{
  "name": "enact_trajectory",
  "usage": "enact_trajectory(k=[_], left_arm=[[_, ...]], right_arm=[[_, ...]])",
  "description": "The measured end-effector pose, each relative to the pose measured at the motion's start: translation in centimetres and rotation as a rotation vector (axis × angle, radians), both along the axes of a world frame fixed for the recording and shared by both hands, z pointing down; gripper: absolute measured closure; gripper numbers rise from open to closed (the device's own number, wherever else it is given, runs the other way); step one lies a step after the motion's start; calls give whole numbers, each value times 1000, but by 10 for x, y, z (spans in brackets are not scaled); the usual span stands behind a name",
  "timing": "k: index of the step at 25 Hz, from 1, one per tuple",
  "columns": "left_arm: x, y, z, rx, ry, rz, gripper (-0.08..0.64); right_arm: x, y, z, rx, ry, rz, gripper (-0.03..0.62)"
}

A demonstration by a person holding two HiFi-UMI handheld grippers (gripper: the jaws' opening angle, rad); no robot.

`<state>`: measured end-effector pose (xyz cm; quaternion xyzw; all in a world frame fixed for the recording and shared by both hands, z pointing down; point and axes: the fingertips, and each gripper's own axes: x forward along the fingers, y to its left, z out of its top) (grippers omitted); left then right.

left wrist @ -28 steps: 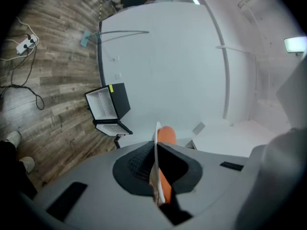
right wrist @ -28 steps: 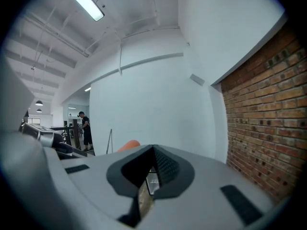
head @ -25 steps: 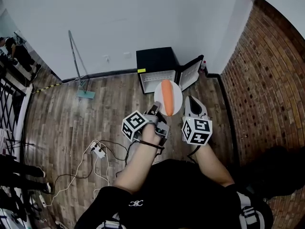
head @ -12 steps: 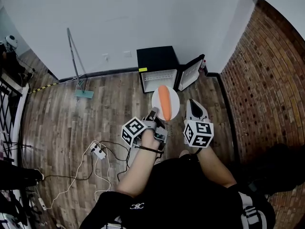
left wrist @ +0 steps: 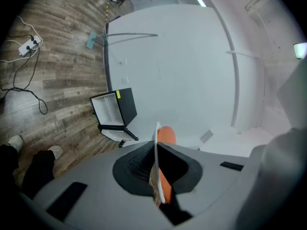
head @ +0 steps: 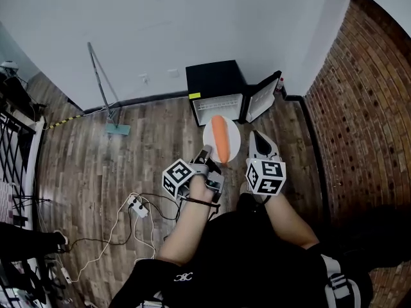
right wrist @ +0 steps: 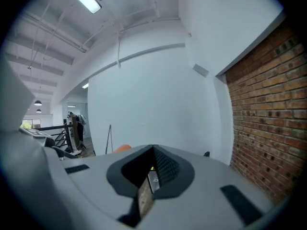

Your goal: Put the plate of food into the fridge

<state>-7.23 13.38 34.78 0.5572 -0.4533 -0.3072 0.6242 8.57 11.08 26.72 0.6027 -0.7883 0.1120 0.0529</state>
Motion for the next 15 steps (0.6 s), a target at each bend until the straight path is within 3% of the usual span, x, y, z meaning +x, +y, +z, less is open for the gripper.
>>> enact_trajectory(k=[7,15], left_arm=[[25,-90,-14,22,-27,-14,545],[78,-172,-21,36,-23,-17,544]], right_arm=[[34,-95,-17,32,-30,-17,578],[85,-188,-10,2,-64,-25,578]])
